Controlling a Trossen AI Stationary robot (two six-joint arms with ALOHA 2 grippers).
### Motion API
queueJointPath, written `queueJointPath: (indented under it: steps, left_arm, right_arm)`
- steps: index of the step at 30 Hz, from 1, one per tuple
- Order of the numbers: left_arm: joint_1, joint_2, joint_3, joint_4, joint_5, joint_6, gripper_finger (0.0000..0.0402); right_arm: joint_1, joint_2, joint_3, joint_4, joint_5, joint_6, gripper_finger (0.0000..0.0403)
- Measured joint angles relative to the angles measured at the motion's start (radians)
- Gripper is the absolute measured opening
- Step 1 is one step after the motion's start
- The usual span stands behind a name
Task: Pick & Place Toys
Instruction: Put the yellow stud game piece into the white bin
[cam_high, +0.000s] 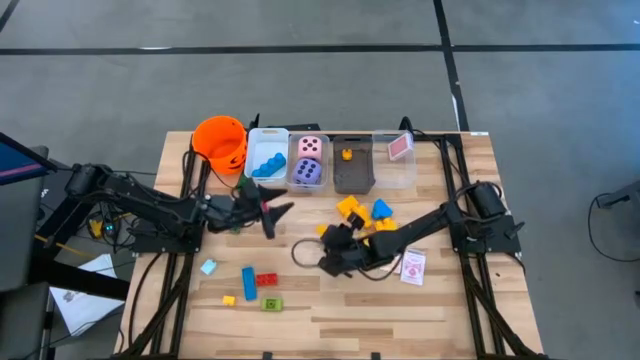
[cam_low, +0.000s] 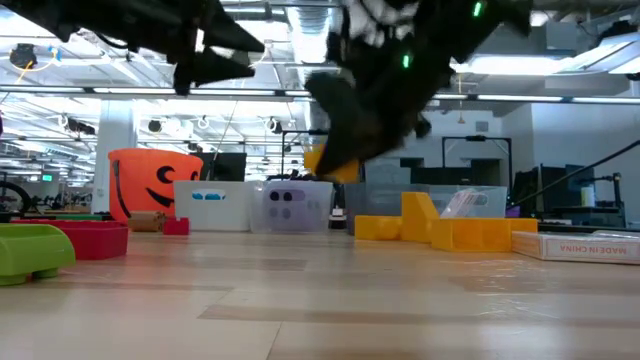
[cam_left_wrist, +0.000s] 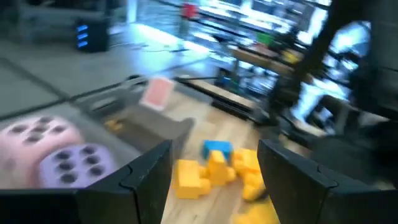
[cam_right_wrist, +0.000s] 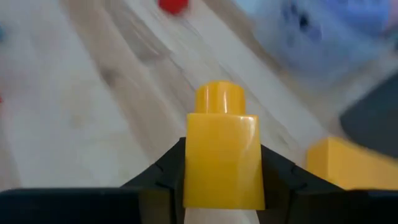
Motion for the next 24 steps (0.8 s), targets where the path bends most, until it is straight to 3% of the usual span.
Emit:
queueJointPath:
  steps: [3, 6, 12, 14, 24]
  left_arm:
    - [0.001, 0.000, 0.000, -0.053, -0.007, -0.046, 0.0227]
    - [0.006, 0.000, 0.000, -0.097, 0.048, -0.064, 0.0227]
    - [0.060, 0.000, 0.000, -0.107, 0.379, -0.161, 0.0227]
    - [0.073, 0.000, 0.000, -0.106, 0.442, -0.165, 0.0227]
    - [0.077, 0.000, 0.000, -0.091, 0.470, -0.171, 0.0243]
  right_arm:
    - [0.048, 0.000, 0.049, -0.044, 0.097, -0.079, 0.0125]
    - [0.093, 0.000, 0.090, -0.083, 0.197, -0.132, 0.0125]
    - [0.122, 0.000, 0.163, -0.125, 0.251, -0.257, 0.0126]
    - [0.119, 0.000, 0.186, -0.121, 0.251, -0.311, 0.0126]
    - [0.064, 0.000, 0.263, -0.077, 0.284, -0.484, 0.0126]
